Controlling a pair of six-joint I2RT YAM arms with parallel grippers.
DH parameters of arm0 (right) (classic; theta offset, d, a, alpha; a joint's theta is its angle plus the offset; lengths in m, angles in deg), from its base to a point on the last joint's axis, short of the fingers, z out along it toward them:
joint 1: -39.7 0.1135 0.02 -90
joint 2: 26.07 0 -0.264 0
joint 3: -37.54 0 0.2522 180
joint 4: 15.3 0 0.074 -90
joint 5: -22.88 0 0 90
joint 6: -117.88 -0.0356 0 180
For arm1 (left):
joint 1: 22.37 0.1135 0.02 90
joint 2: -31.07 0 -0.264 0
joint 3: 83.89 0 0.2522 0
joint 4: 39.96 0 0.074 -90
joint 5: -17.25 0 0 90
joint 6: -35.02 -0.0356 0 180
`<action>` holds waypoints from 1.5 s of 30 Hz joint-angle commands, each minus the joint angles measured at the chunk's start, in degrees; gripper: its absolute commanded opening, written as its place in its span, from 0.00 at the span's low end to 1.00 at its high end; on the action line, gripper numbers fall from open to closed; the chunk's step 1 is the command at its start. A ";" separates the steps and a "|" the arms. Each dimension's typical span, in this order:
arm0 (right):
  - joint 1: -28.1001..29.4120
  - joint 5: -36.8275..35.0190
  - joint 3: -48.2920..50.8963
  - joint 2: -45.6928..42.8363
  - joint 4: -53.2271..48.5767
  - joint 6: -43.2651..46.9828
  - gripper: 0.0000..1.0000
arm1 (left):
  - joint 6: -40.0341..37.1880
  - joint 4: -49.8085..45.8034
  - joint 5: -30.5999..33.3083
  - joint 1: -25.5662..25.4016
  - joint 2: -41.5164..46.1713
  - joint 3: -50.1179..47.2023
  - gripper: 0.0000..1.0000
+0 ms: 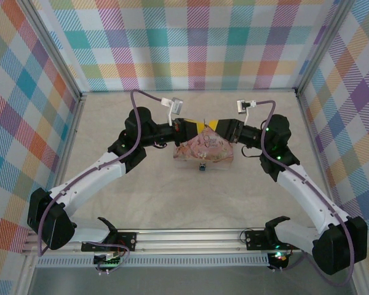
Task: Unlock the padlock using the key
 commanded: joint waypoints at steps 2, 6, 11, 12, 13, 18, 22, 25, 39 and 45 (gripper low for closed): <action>0.70 1.74 0.41 -0.16 3.68 -0.37 0.27 | 0.45 2.71 0.31 -1.13 0.33 1.33 0.00; 1.00 2.18 0.52 0.13 4.34 -0.64 0.26 | 0.46 2.80 0.26 -1.47 -0.15 1.68 0.00; 1.36 2.54 0.51 0.54 4.66 -0.69 0.21 | 0.59 2.89 0.29 -1.71 -0.59 1.95 0.00; 1.38 2.69 0.45 0.60 4.81 -0.69 0.20 | 0.62 3.06 0.30 -1.83 -0.57 1.99 0.00; 1.45 2.70 0.48 0.69 4.79 -0.69 0.19 | 0.63 3.07 0.30 -1.84 -0.63 2.03 0.00; 1.65 3.21 0.47 0.90 5.12 -0.77 0.11 | 0.63 3.07 0.47 -2.01 -0.74 2.39 0.00; 1.64 2.99 0.66 0.68 4.72 -0.30 0.00 | 0.71 2.91 0.91 -2.00 -0.60 2.43 0.00; 1.64 2.29 0.60 -0.09 2.92 0.97 0.00 | 0.66 0.73 1.94 -2.01 -0.46 2.95 0.03; -1.02 3.42 -3.16 -2.30 -16.76 13.09 0.00 | 0.56 -14.66 6.80 2.73 3.13 4.94 0.54; -4.25 8.14 -3.87 1.30 -18.99 15.19 0.00 | 1.58 -25.70 10.64 5.68 0.45 7.97 0.64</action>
